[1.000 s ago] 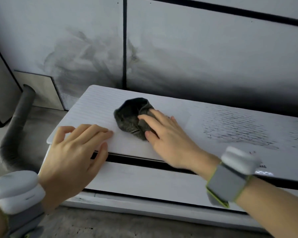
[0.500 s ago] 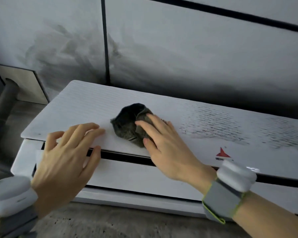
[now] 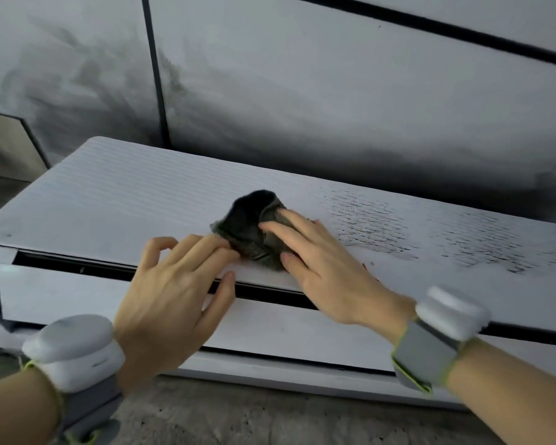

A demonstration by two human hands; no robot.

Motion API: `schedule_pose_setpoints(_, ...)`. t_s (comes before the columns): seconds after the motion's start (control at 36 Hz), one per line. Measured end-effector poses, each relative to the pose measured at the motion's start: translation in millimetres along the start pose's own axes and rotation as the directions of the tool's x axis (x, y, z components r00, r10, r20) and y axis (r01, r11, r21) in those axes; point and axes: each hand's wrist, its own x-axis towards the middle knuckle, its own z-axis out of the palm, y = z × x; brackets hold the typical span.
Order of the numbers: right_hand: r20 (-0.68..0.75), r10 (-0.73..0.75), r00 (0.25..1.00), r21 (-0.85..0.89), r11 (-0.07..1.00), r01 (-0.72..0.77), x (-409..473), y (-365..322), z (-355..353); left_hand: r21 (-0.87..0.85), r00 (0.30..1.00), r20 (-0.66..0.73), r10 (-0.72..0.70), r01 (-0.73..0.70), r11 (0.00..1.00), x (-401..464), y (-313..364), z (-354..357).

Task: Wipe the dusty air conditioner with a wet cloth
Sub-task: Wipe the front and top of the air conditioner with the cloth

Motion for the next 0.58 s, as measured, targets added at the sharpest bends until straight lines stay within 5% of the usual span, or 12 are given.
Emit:
schedule_pose_setpoints(0.14,-0.034,0.176,0.984,-0.054,0.983,-0.178,37.1,37.0,-9.8,0.010,0.998,-0.058,0.000,0.001,1.000,-0.1,-0.2,1.3)
schedule_pose_setpoints(0.33,-0.035,0.533,0.846,-0.008,0.846,-0.533,79.1,81.9,-24.8,0.046,0.996,-0.090,0.022,-0.018,0.999,-2.2,1.6,6.4)
schedule_pose_setpoints(0.5,-0.069,0.186,0.980,-0.084,0.978,-0.192,56.2,54.2,-6.9,0.042,0.987,-0.158,0.014,-0.007,0.999,-1.5,6.1,11.9)
schedule_pose_setpoints(0.58,-0.019,0.177,0.984,-0.089,0.980,-0.178,51.7,73.9,-19.0,0.045,0.983,-0.186,0.016,-0.008,0.999,-2.7,8.7,15.5)
